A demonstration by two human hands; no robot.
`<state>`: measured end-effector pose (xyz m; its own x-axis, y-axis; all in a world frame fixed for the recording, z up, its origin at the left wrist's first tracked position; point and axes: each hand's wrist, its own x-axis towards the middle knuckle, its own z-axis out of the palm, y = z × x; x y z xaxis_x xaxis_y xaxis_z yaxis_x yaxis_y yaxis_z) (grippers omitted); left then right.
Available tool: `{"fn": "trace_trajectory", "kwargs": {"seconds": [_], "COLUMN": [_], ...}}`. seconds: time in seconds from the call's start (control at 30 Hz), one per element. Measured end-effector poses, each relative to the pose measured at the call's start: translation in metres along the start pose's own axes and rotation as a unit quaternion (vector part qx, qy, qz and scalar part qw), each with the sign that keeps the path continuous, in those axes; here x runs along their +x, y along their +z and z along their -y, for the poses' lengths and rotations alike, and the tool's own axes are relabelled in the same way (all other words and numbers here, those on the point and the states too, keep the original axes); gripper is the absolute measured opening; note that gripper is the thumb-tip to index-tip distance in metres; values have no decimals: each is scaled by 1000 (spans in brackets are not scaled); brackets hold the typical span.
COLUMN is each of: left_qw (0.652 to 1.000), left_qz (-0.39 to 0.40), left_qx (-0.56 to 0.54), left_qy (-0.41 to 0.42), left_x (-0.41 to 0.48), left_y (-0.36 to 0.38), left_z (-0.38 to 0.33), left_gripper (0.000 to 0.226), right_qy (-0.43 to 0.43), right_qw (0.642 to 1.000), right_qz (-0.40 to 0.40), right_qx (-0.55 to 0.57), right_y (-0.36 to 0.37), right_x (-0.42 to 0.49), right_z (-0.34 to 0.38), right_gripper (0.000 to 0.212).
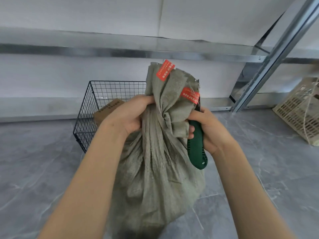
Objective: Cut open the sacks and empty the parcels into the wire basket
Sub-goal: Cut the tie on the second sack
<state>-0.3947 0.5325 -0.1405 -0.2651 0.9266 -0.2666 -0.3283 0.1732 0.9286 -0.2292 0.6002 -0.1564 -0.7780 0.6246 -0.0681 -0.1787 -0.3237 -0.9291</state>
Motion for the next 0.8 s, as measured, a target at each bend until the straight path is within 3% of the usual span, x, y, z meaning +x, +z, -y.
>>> {"fn": "trace_trajectory", "kwargs": {"seconds": [0.1,0.23,0.3,0.4,0.47,0.53,0.67,0.8], "left_qw": [1000,997,995,995,994,993,990,977], "left_qz": [6,39,61,64,62,63,8,-27], "left_qx": [4,-11,-13,-24,-20,0,86,177], "left_qy": [25,62,71,76,85,96,112,120], "left_x": [-4,-6,-7,-6,-7,-9,-7,-11], "left_y": [-4,-12,-14,-16,-16,-16,-21,-24], "left_z": [-2,1,2,-1,-6,-14,-22,-21], "left_gripper": [22,32,39,48,51,50,27,32], "right_qy": [-21,-12,1,14,9,13,9,-45], "right_qw": [995,992,992,975,976,974,966,966], "right_qz": [66,72,98,175,137,135,217,220], "right_qx": [71,105,77,136,170,183,144,132], "right_y": [-2,-5,-3,4,10,15,14,23], "right_x": [1,-2,-4,-7,-13,-18,-11,-10], "right_z": [0,6,9,14,28,34,23,37], "right_gripper": [12,40,35,23,29,31,22,29]}}
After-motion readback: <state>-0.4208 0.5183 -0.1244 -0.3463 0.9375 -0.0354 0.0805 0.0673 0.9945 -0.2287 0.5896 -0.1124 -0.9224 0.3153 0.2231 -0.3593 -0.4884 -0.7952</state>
